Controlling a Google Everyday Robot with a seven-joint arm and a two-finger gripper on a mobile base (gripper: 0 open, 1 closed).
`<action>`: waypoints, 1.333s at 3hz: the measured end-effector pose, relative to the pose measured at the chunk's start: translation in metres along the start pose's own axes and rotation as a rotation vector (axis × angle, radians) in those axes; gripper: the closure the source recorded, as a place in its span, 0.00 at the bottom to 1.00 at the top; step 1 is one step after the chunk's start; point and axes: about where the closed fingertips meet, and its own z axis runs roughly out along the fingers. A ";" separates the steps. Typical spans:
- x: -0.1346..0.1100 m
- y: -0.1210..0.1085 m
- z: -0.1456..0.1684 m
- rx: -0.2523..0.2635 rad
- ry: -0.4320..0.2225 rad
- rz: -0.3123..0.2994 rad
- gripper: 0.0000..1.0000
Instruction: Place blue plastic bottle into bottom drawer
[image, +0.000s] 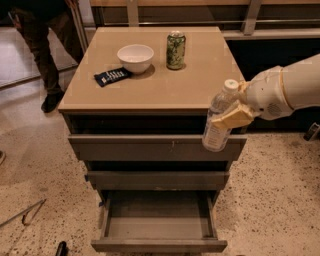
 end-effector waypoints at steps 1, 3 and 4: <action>0.060 0.019 0.033 -0.018 0.024 0.098 1.00; 0.078 0.032 0.049 -0.049 0.021 0.101 1.00; 0.118 0.051 0.082 -0.061 -0.005 0.100 1.00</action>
Offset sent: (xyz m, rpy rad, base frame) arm -0.0088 -0.0107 -0.0615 0.0167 0.0721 -0.0475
